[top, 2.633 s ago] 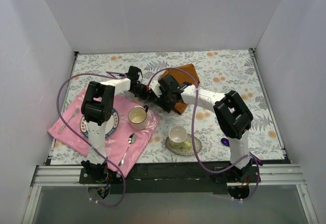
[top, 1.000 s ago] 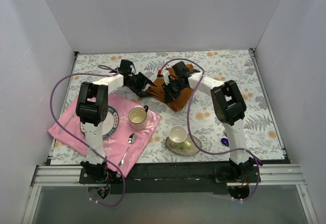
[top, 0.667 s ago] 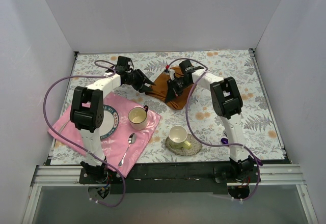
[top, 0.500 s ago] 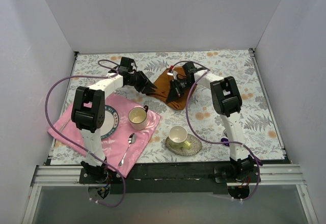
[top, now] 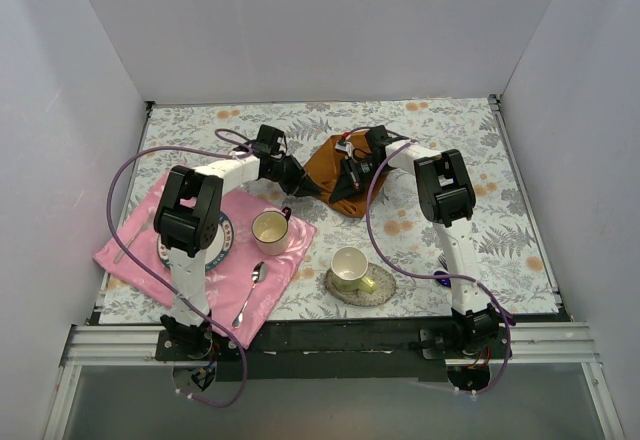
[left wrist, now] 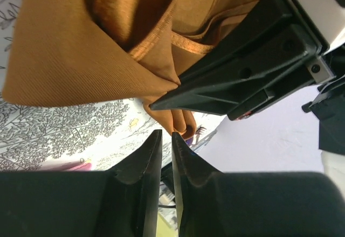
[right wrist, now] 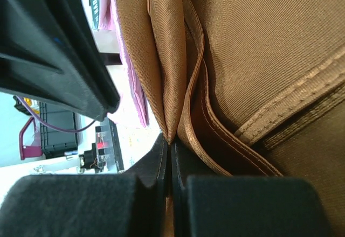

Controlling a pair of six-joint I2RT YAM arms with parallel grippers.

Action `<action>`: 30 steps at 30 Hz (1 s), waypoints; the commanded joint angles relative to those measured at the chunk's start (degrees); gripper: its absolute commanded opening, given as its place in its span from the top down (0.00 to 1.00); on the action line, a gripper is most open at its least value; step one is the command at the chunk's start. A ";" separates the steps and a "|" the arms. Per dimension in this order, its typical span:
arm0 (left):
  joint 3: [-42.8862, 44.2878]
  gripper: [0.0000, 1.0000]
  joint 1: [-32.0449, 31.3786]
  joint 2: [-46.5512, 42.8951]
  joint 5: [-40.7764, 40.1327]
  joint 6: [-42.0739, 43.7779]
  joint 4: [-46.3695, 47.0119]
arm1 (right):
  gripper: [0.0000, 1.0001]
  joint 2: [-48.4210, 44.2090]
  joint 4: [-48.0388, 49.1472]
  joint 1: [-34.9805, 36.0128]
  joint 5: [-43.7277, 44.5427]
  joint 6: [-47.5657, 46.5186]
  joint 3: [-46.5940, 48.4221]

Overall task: Fold the napkin, place the utensils inside, and roll it up
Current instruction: Roll the napkin with the utensil

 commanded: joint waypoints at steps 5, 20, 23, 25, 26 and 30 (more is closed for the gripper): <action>-0.77 0.92 -0.28 2.36 0.74 -6.63 8.27 | 0.99 2.33 0.12 -0.21 5.04 -1.15 -2.18; 1.51 0.96 -0.36 7.73 -0.23 -9.18 12.41 | 0.99 2.59 -2.34 -0.12 5.83 -3.26 -2.09; 1.51 0.97 -0.36 8.87 0.04 -10.50 13.20 | 0.99 2.24 -3.13 -0.21 6.71 -3.79 -2.18; 1.78 0.98 -0.28 9.40 0.13 -11.11 13.11 | 0.99 2.07 -3.39 -0.21 7.33 -3.88 -2.09; 1.87 0.98 -0.36 9.92 0.04 -11.20 12.76 | 0.99 1.98 -3.66 -0.12 7.59 -3.96 -1.57; 3.01 1.00 -0.36 11.50 -1.19 -10.50 7.68 | 0.97 1.45 -6.99 -0.12 9.87 -4.76 0.98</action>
